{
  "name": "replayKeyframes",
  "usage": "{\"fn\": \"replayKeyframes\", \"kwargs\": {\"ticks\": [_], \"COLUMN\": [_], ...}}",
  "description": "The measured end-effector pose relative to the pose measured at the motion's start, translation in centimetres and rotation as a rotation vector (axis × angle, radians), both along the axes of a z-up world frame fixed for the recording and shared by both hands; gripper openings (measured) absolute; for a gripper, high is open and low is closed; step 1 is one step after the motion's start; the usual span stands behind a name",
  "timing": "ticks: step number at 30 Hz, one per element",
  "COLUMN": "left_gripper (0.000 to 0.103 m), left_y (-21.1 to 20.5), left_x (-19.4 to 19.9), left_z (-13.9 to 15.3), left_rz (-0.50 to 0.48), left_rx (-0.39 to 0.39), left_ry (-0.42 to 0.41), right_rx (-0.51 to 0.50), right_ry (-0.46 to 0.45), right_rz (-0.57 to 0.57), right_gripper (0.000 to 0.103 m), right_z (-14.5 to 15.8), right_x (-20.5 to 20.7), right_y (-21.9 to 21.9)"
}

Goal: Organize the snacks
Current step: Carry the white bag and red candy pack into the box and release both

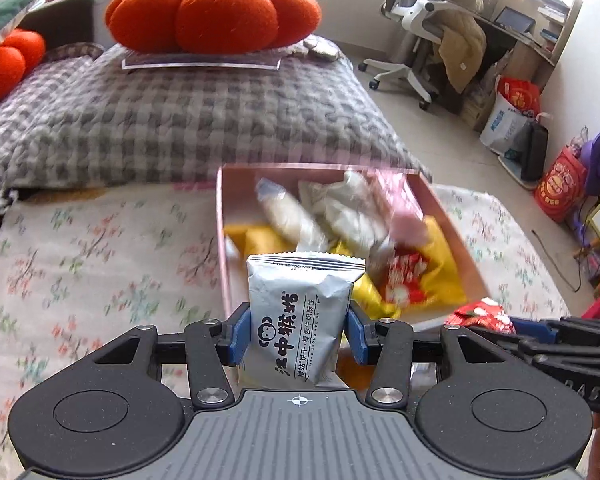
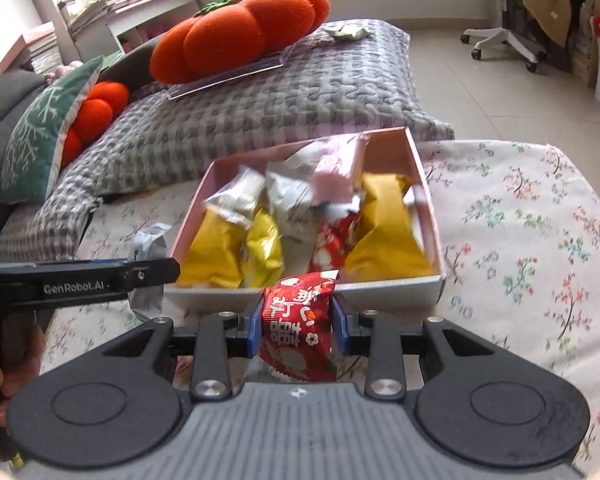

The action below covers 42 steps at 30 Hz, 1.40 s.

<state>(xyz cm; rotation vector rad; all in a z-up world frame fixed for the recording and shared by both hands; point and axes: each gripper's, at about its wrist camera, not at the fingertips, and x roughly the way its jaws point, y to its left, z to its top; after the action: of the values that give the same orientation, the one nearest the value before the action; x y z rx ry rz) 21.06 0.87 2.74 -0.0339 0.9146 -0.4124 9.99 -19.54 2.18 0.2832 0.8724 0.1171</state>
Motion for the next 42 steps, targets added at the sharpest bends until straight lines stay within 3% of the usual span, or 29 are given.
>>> {"fn": "replayKeyframes", "kwargs": {"ticks": [6,16,19,22,33,37,42], "left_gripper": [0.046,0.046,0.046,0.046,0.048,0.056,0.056], "left_y": [-1.2,-3.0,-3.1,-3.9,-5.2,-4.4,-3.7], "left_x": [4.1,10.0,11.3,11.9,12.5,12.2,11.1], "left_z": [0.2,-0.4,-0.5,-0.7,-2.1,-1.4,-0.1], "left_rz": [0.031,0.072,0.083,0.069,0.1,0.105,0.115], "left_rx": [-0.037,-0.027,-0.075,-0.115,-0.104,-0.124,-0.101], "left_ry": [0.021,0.062,0.086,0.102,0.101,0.073,0.042], "right_rx": [-0.009,-0.02,-0.014,0.007,0.066,0.088,0.091], "right_ry": [-0.013,-0.028,-0.012,-0.006,-0.034,-0.063,-0.065], "right_rz": [-0.024,-0.065,-0.073,-0.067,-0.098,-0.12,-0.116], "right_gripper": [0.031,0.032,0.032,0.032,0.033,0.036,0.037], "right_z": [0.5,0.2,-0.7,-1.4,-1.9,-1.5,-1.6], "right_x": [2.6,9.9,11.6,12.5,13.6,13.2,12.3], "right_y": [-2.3,-6.6,-7.4,-7.6,-7.7,-7.9,-8.0]}}
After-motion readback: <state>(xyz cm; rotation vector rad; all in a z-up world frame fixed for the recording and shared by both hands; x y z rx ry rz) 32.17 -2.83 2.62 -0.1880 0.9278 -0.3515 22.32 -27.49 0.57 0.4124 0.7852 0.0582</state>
